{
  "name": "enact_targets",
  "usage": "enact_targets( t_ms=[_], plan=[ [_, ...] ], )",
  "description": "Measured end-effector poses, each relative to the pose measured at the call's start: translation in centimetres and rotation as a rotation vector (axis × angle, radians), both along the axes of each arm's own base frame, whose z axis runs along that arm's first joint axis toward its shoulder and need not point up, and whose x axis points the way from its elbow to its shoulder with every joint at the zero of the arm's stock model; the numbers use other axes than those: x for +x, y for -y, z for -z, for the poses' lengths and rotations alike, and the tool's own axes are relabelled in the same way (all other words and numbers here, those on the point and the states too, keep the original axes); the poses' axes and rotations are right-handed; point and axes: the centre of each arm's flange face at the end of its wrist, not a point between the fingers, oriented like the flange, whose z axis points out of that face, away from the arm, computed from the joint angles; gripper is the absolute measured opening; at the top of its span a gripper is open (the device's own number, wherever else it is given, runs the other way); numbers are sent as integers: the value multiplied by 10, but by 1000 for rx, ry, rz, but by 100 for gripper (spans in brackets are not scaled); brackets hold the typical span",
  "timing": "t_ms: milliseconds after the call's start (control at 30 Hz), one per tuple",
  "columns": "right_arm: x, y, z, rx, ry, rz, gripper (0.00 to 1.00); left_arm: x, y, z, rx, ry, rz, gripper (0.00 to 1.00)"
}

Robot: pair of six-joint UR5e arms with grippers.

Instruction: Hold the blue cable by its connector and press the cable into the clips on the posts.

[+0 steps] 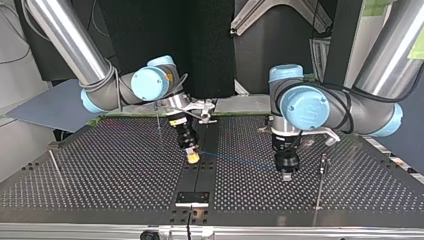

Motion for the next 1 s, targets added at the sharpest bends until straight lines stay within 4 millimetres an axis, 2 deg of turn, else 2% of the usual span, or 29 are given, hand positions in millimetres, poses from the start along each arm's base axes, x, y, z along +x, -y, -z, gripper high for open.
enact_targets(
  t_ms=[333,733,833,1000],
  plan=[
    [-28,2,45,64,-61,112,0,-5,21,45,14,-42,31,0],
    [-54,-14,98,139,-136,184,0,-6,74,101,38,-80,49,0],
    [-60,-18,110,152,-148,190,0,-10,88,119,44,-96,66,0],
    [-69,-25,129,162,-152,195,0,-20,104,163,52,-137,95,0]
  ],
)
